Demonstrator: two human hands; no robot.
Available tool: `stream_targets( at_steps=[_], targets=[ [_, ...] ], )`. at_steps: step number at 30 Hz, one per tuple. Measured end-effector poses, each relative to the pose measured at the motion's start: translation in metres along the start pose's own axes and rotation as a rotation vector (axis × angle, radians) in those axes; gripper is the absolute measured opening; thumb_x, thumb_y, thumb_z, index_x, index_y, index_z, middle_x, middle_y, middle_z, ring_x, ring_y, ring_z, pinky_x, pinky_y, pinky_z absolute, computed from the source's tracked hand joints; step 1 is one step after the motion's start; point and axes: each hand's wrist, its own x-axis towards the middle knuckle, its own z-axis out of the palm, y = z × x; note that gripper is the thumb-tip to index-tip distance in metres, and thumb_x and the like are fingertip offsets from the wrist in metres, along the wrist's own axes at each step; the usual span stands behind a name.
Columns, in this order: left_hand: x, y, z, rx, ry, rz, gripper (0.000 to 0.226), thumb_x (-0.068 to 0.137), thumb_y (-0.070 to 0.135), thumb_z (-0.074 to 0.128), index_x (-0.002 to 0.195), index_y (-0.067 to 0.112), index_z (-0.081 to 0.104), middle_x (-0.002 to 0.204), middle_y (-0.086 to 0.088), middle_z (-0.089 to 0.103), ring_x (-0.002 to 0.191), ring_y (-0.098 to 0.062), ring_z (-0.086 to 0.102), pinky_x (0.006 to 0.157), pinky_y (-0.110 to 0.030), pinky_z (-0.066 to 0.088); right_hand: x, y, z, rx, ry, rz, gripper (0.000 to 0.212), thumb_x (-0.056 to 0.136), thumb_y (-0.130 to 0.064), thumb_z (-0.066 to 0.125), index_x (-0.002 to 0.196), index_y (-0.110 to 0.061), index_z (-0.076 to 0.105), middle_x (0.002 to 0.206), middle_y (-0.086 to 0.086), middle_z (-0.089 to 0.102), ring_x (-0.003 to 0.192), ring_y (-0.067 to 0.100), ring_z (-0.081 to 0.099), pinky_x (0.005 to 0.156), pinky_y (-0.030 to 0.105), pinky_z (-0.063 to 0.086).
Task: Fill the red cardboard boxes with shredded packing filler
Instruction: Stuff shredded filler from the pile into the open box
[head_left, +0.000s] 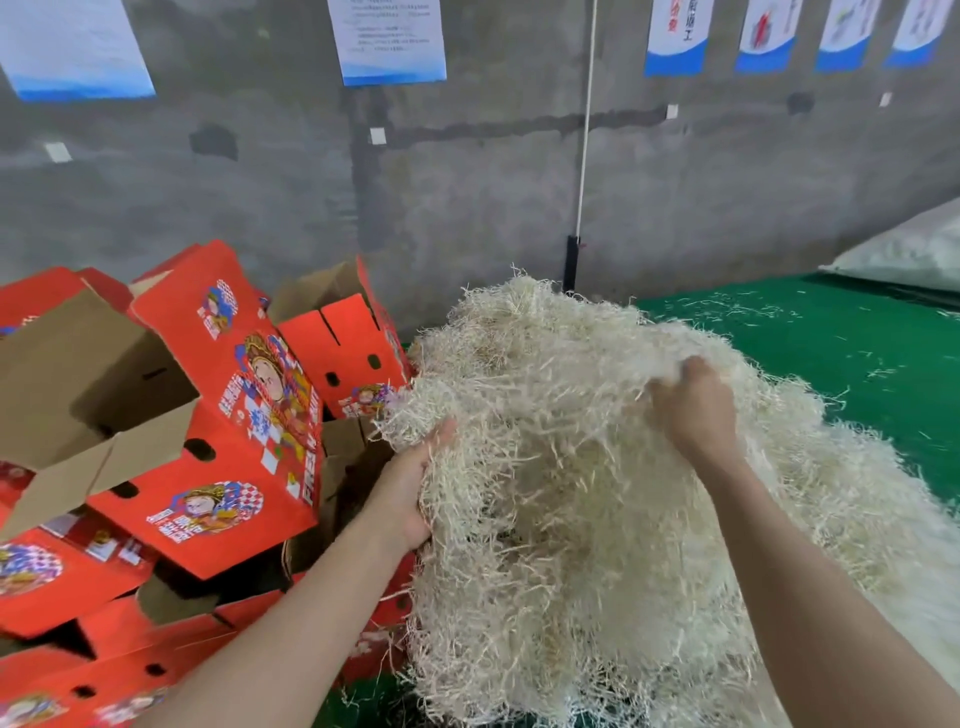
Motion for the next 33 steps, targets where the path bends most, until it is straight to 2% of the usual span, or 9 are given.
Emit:
stream_targets(
  at_steps=[3, 6, 12, 14, 17, 21, 23, 27, 33],
  targets=[
    [0.001, 0.017, 0.007, -0.052, -0.017, 0.059, 0.070, 0.052, 0.037, 0.079, 0.117, 0.015, 0.064, 0.115, -0.016, 0.066, 0.102, -0.033, 0.064, 0.087, -0.048, 0.051, -0.015, 0.013, 0.015, -0.693, -0.448, -0.147, 0.080, 0.085, -0.035, 0.062, 0.146, -0.009, 0.017, 0.134, 0.018, 0.047, 0.127, 0.035, 0.040, 0.107, 0.056, 0.027],
    [0.002, 0.034, 0.023, -0.102, -0.070, 0.130, 0.056, 0.061, 0.034, 0.072, 0.113, 0.015, 0.065, 0.109, -0.014, 0.069, 0.091, -0.030, 0.069, 0.073, -0.042, 0.056, -0.033, -0.022, -0.003, -0.565, -0.607, -0.354, 0.103, 0.076, -0.025, 0.072, 0.148, -0.020, -0.001, 0.155, 0.004, 0.009, 0.143, 0.027, 0.004, 0.114, 0.052, 0.003],
    [0.001, 0.059, 0.048, -0.074, -0.034, 0.203, 0.058, 0.063, 0.037, 0.074, 0.115, 0.015, 0.065, 0.113, -0.014, 0.067, 0.102, -0.032, 0.064, 0.089, -0.048, 0.050, -0.147, -0.046, 0.028, -0.140, -0.545, -0.532, 0.052, 0.063, -0.053, 0.071, 0.104, -0.048, 0.038, 0.113, -0.020, 0.051, 0.095, -0.003, 0.056, 0.076, 0.023, 0.055],
    [0.001, 0.064, 0.054, -0.083, 0.014, 0.218, 0.047, 0.067, 0.036, 0.075, 0.109, 0.017, 0.069, 0.118, -0.013, 0.064, 0.107, -0.033, 0.060, 0.095, -0.052, 0.045, -0.171, -0.014, 0.081, -0.440, -0.597, -0.545, 0.113, 0.063, -0.055, 0.073, 0.140, -0.036, -0.007, 0.154, 0.004, -0.001, 0.140, 0.026, 0.009, 0.111, 0.050, 0.020],
    [0.000, 0.064, 0.063, -0.120, 0.023, 0.208, 0.048, 0.073, 0.035, 0.072, 0.117, 0.015, 0.065, 0.125, -0.014, 0.059, 0.114, -0.035, 0.055, 0.100, -0.055, 0.040, -0.175, 0.022, 0.132, -0.451, -0.489, -0.439, 0.127, 0.077, -0.038, 0.070, 0.121, -0.041, -0.049, 0.136, 0.009, -0.045, 0.131, 0.034, -0.029, 0.104, 0.054, -0.014],
    [-0.007, 0.064, 0.069, -0.149, 0.069, 0.166, 0.051, 0.076, 0.038, 0.073, 0.120, 0.016, 0.061, 0.124, -0.013, 0.060, 0.112, -0.034, 0.058, 0.096, -0.056, 0.043, -0.161, 0.032, 0.145, -0.023, -0.491, -0.191, 0.086, 0.089, -0.005, 0.043, 0.145, -0.037, -0.013, 0.152, 0.008, 0.017, 0.135, 0.025, 0.029, 0.107, 0.041, 0.033],
    [0.000, 0.061, 0.060, -0.085, 0.168, 0.247, 0.068, 0.072, 0.039, 0.077, 0.132, 0.019, 0.050, 0.132, -0.007, 0.055, 0.117, -0.030, 0.055, 0.097, -0.050, 0.045, -0.143, 0.029, 0.138, 0.115, -0.422, -0.179, 0.049, 0.093, -0.010, 0.042, 0.141, -0.016, 0.033, 0.105, -0.004, 0.058, 0.088, 0.004, 0.056, 0.084, 0.021, 0.047],
    [0.005, 0.047, 0.024, 0.529, 0.204, 0.739, 0.058, 0.079, 0.017, 0.073, 0.130, 0.027, 0.046, 0.121, 0.012, 0.057, 0.119, -0.014, 0.053, 0.092, -0.019, 0.045, -0.110, 0.004, 0.106, 0.337, -0.238, -0.097, 0.040, 0.084, -0.004, 0.058, 0.122, -0.015, 0.053, 0.091, -0.022, 0.049, 0.053, -0.010, 0.049, 0.049, -0.001, 0.038],
    [-0.004, 0.008, 0.005, 0.609, -0.277, -0.026, 0.141, 0.041, 0.049, 0.082, 0.149, 0.010, 0.000, 0.154, -0.011, 0.018, 0.142, -0.021, 0.016, 0.114, -0.044, 0.008, -0.093, -0.026, 0.078, 0.842, -0.350, 0.260, 0.054, 0.089, 0.001, 0.048, 0.139, -0.016, 0.037, 0.120, 0.008, 0.057, 0.047, 0.000, 0.049, 0.042, 0.016, 0.043]
  ],
)
